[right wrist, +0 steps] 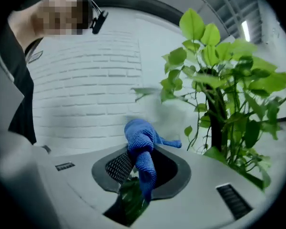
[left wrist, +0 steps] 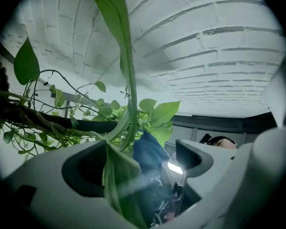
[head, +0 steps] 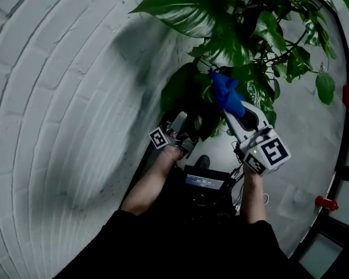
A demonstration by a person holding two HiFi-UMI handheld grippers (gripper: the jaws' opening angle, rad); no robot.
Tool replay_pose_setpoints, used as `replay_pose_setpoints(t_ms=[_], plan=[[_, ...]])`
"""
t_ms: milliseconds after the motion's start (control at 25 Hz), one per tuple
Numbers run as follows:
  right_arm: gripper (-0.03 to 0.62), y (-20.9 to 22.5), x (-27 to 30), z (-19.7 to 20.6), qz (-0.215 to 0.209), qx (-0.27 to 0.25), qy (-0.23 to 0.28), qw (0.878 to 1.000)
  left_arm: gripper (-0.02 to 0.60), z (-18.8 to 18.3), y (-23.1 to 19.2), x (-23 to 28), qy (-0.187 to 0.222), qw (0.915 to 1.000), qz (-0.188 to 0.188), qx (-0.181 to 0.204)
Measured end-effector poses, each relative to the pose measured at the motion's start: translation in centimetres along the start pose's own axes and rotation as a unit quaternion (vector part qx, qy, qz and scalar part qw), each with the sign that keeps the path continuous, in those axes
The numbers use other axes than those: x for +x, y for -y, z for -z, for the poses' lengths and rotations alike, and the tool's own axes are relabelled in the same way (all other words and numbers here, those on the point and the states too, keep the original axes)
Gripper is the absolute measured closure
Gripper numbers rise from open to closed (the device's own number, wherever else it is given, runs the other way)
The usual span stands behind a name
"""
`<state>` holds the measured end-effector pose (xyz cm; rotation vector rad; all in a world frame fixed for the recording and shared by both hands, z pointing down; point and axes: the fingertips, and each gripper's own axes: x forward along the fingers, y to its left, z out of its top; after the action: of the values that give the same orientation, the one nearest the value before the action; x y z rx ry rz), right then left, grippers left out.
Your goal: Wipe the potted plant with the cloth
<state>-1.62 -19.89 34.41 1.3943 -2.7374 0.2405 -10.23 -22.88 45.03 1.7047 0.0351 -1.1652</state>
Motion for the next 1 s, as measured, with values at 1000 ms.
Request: replay_pose_setpoints(t_ms=[1000], plan=[[0.499, -8.2, 1.0, 16.3, -0.146, 0.038, -0.194, 0.969, 0.111, -0.4, -0.4, -0.5, 0.010, 0.9997, -0.020, -0.008]])
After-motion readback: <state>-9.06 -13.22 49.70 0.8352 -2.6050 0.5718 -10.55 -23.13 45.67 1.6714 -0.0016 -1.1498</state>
